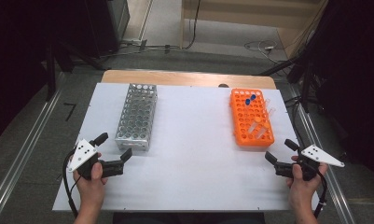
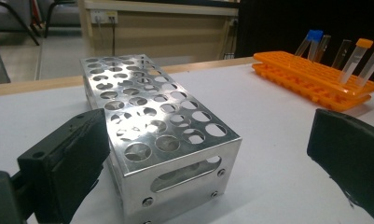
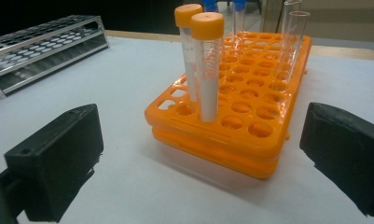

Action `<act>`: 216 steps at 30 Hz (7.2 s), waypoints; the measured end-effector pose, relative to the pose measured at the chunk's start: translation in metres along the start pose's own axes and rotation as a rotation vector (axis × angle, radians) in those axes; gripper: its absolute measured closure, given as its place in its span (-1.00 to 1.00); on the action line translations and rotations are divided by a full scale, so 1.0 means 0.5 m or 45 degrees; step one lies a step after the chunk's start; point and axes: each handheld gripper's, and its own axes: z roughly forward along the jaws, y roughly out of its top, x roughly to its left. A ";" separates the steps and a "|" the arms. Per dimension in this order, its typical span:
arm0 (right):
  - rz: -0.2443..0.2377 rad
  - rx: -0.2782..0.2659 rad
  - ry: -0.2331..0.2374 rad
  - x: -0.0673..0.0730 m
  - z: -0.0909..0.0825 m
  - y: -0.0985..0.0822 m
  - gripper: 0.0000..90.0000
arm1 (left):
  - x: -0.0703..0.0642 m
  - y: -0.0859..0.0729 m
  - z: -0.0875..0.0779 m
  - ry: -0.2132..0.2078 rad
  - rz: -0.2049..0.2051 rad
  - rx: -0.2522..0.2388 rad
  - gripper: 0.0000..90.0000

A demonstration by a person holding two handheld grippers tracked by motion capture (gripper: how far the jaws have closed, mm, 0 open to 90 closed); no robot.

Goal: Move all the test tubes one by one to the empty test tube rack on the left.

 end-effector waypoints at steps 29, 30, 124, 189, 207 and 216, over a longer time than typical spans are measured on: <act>0.055 0.172 -0.136 0.010 0.139 0.018 0.33 | -0.030 0.004 0.022 -0.034 0.012 0.042 -1.00; 0.064 0.171 -0.146 0.009 0.140 0.018 0.42 | -0.031 0.004 0.024 -0.037 0.011 0.043 -1.00; -0.309 0.226 0.663 0.388 0.157 0.030 0.07 | -0.263 0.051 0.127 -0.596 0.036 0.227 0.65; -0.033 0.191 0.258 0.041 -0.009 -0.025 -1.00 | 0.068 0.209 0.315 0.002 -0.081 0.094 0.65; 0.000 0.179 0.219 0.028 -0.013 -0.031 -1.00 | 0.120 0.214 0.418 0.147 -0.125 0.054 0.66; 0.006 0.173 0.216 0.025 -0.015 -0.032 -1.00 | 0.137 0.209 0.445 0.233 -0.108 0.043 0.66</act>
